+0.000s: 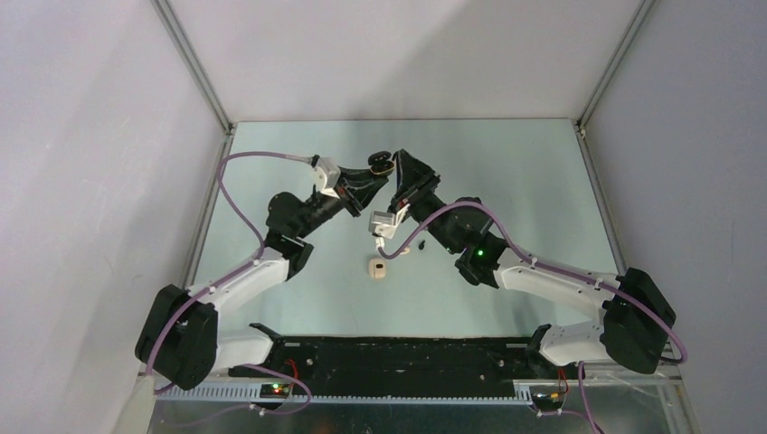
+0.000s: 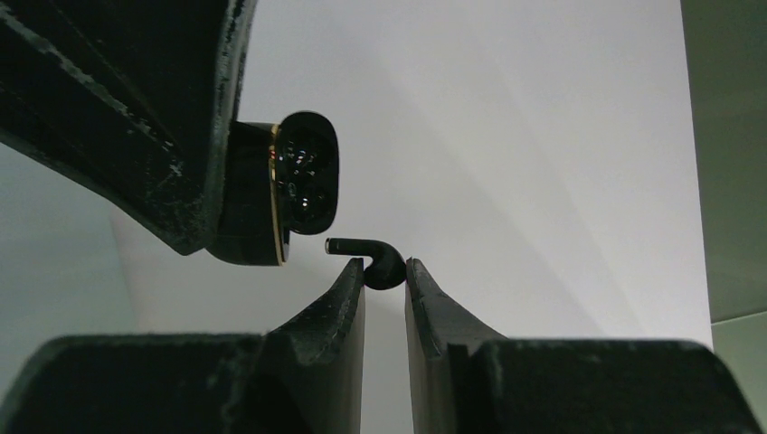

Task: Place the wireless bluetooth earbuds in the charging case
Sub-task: Insert the right earbud into the right side groove of the charging case.

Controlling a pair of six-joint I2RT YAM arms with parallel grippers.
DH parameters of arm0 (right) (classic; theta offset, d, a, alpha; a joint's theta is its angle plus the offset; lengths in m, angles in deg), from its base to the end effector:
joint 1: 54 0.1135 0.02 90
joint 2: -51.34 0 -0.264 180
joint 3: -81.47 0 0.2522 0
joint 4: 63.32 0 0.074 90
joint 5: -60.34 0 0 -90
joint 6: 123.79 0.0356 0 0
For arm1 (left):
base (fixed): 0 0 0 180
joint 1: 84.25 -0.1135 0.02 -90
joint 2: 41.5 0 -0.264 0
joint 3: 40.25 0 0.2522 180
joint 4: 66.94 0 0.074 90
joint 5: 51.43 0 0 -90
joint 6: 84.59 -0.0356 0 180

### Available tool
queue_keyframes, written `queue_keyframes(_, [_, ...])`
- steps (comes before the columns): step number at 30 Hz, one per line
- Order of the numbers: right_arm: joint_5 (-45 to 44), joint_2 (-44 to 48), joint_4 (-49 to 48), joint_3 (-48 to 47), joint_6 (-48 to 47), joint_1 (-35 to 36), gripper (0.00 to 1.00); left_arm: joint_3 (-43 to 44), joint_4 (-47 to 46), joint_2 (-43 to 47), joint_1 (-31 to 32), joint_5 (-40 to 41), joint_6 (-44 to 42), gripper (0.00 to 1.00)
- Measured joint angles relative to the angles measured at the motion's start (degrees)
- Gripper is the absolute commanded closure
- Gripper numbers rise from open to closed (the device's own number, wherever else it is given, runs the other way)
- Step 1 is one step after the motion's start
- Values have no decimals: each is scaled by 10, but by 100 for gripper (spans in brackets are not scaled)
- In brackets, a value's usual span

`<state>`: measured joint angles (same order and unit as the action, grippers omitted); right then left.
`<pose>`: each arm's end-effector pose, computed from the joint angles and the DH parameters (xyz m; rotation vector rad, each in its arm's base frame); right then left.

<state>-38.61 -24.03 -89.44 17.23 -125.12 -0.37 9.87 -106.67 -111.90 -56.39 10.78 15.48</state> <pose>0.1861 0.2433 0.3485 -1.2321 0.5317 -0.6609 0.2287 -0.1397 0.3099 0.6235 1.1642 -0.8644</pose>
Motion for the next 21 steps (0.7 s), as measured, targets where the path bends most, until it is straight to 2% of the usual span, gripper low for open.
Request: queue_keyframes(21, [8, 0, 28, 0, -26, 4, 100, -13, -5, 18, 5, -11, -2, 100])
